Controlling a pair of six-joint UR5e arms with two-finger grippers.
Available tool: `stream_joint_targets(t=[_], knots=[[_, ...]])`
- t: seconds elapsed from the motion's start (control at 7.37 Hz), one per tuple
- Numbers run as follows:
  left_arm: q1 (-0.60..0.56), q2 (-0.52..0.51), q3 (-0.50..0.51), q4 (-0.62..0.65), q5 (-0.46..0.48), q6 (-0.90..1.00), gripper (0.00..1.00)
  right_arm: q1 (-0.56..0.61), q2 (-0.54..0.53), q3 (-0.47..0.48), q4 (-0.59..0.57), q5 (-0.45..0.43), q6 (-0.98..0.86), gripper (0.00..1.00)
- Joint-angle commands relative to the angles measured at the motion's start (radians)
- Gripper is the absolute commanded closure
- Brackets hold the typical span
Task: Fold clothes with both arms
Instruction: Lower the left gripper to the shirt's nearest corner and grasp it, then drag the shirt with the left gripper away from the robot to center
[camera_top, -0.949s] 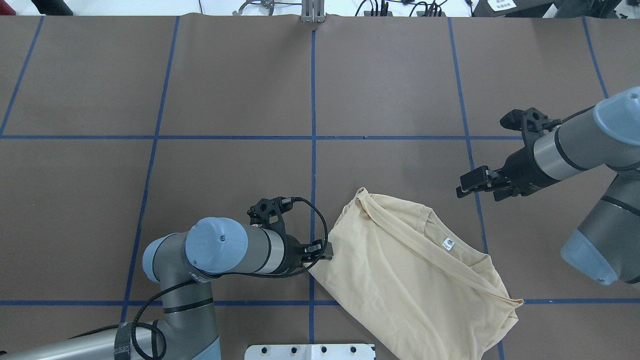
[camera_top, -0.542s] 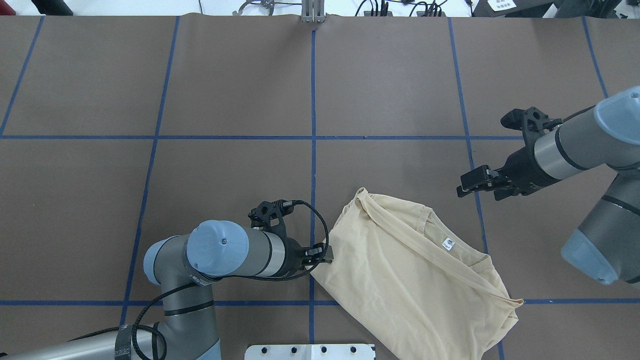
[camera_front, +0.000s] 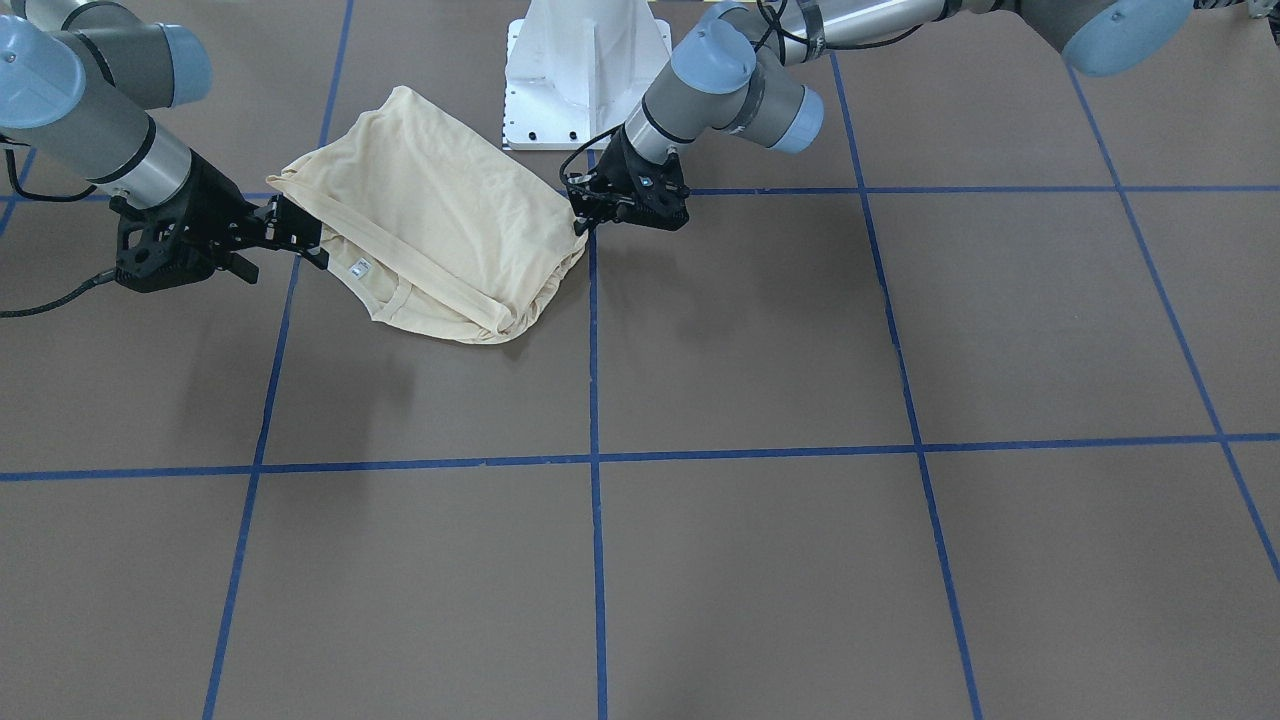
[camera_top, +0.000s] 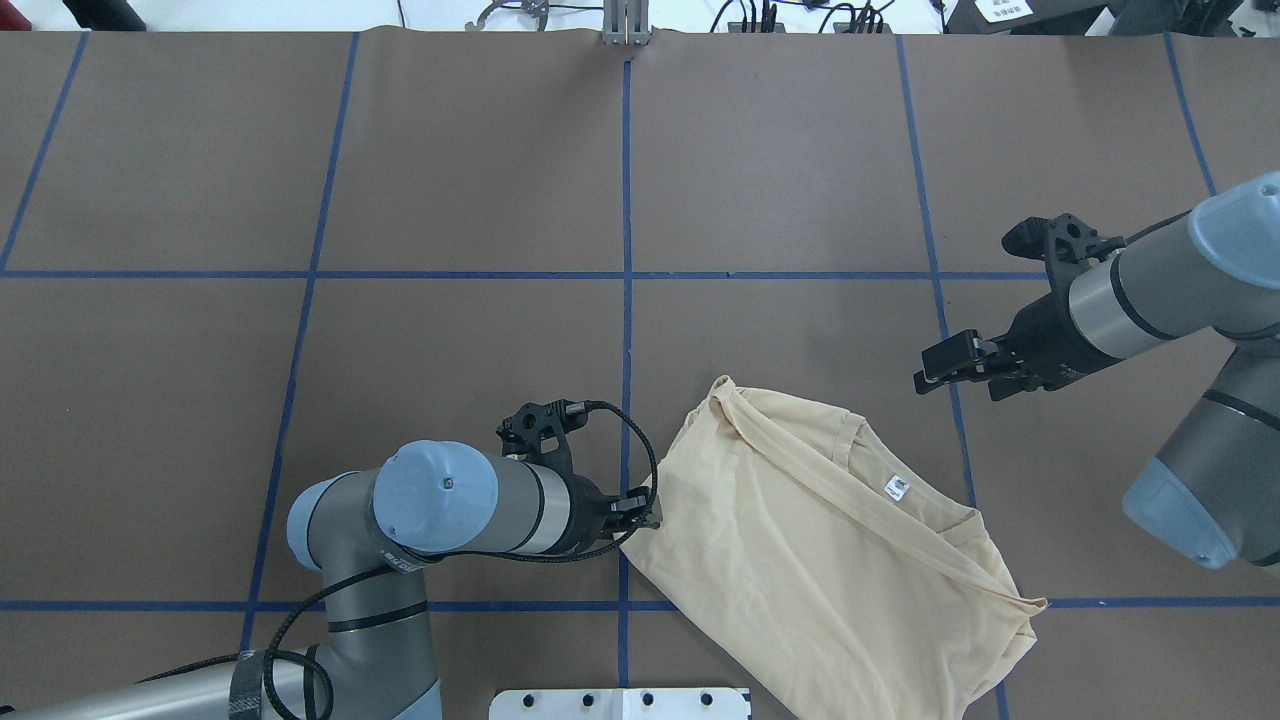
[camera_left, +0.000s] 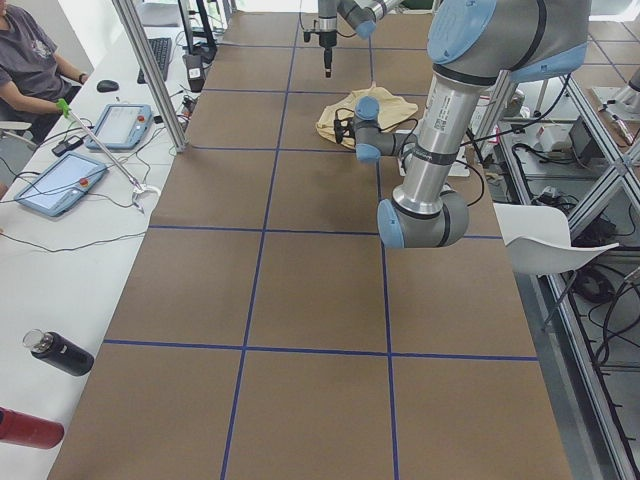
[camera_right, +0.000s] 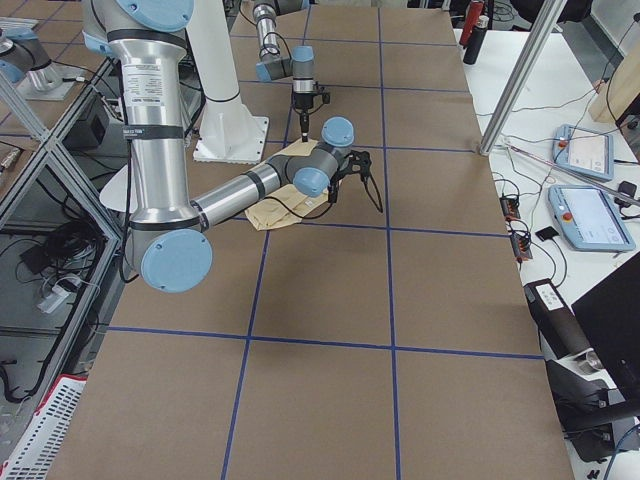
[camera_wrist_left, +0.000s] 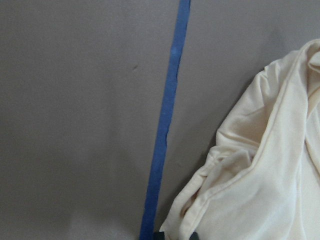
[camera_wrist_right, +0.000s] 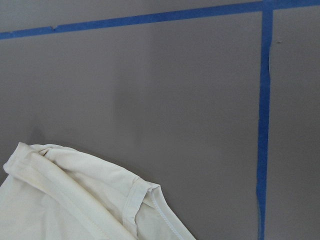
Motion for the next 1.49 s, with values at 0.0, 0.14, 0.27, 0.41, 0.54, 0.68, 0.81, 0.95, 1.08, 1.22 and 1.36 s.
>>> stream_joint_targets(t=[0.0,0.14,0.27,0.41,0.54,0.68,0.81,0.95,1.08,1.22,1.36], knots=[[-0.001,0.005,-0.054,0.055,-0.028,-0.004,1.0,0.001,-0.003,-0.001,0.0,0.002,0.0,0.0],[-0.001,0.003,-0.069,0.103,-0.036,-0.004,1.0,0.001,-0.003,-0.001,0.0,0.003,0.0,0.0],[-0.013,0.003,-0.071,0.108,-0.035,-0.004,1.0,0.003,-0.003,-0.001,0.0,0.003,0.0,0.0],[-0.03,0.003,-0.065,0.109,-0.032,-0.004,1.0,0.007,-0.003,-0.001,0.0,0.005,0.0,0.0],[-0.053,0.003,-0.063,0.109,-0.032,-0.004,1.0,0.012,-0.003,0.0,0.0,0.008,0.0,0.0],[-0.08,0.003,-0.057,0.111,-0.033,-0.002,1.0,0.014,-0.003,0.0,0.002,0.009,0.0,0.0],[-0.106,0.001,-0.045,0.111,-0.035,0.005,1.0,0.015,-0.003,0.002,0.003,0.009,0.0,0.0],[-0.123,0.0,-0.028,0.109,-0.035,0.007,1.0,0.015,-0.003,0.002,0.003,0.009,0.0,0.0],[-0.137,-0.002,-0.01,0.109,-0.033,0.008,1.0,0.017,-0.005,0.0,0.003,0.009,0.0,0.0],[-0.149,-0.005,0.012,0.106,-0.032,0.02,1.0,0.015,-0.003,0.0,0.003,0.008,0.0,0.0],[-0.166,-0.008,0.02,0.108,-0.032,0.052,1.0,0.015,-0.003,0.0,0.003,0.006,0.0,0.0]])
